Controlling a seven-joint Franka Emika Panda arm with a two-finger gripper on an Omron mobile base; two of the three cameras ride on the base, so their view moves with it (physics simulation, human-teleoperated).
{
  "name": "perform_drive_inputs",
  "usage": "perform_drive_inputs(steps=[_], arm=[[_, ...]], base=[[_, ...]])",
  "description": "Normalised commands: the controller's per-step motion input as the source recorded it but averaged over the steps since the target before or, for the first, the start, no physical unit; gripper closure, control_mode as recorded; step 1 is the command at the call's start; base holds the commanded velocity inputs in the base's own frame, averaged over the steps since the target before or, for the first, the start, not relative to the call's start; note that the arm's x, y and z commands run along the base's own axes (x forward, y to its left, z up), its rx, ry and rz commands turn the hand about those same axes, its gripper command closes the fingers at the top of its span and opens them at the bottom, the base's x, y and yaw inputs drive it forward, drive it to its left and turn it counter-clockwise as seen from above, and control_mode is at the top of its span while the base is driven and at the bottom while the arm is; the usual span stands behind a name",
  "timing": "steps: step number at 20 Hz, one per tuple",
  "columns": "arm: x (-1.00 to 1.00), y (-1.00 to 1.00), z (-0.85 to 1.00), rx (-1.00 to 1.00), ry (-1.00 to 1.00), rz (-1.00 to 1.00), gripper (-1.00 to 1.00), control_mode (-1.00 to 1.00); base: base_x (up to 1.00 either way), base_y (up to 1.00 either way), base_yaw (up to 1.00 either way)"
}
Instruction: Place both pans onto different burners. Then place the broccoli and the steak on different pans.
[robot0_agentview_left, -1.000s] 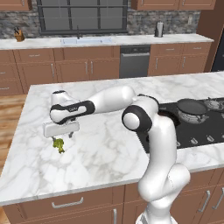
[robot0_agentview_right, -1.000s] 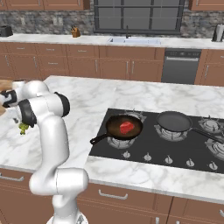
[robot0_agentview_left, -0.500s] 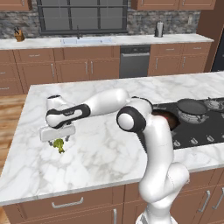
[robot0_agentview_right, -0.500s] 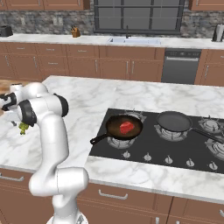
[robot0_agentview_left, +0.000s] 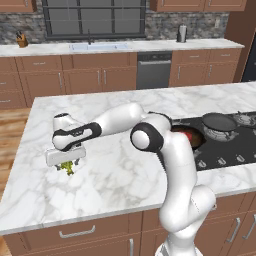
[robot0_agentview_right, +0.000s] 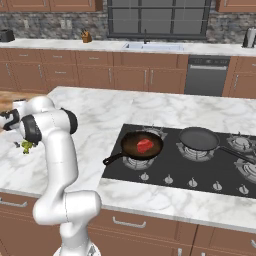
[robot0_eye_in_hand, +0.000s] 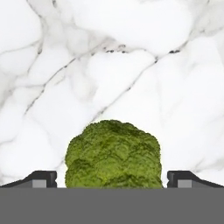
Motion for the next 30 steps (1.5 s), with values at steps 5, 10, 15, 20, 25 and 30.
perform_drive_inputs(steps=[5,10,15,20,25,30], arm=[[0.00,0.03,-0.32,0.00,0.00,0.01,-1.00,-1.00],[0.00,0.00,-0.39,0.00,0.00,0.01,-1.00,-1.00],[0.00,0.00,-0.37,0.00,0.00,0.02,1.00,-1.00],[0.00,0.00,-0.03,0.00,0.00,0.01,1.00,-1.00],[0.00,0.00,0.02,0.00,0.00,0.00,1.00,-1.00],[0.00,-0.14,0.48,0.00,-0.09,0.00,1.00,-1.00]], base=[[0.00,0.00,0.00],[0.00,0.00,0.00],[0.00,0.00,0.00],[0.00,0.00,0.00],[0.00,0.00,0.00],[0.00,0.00,0.00]])
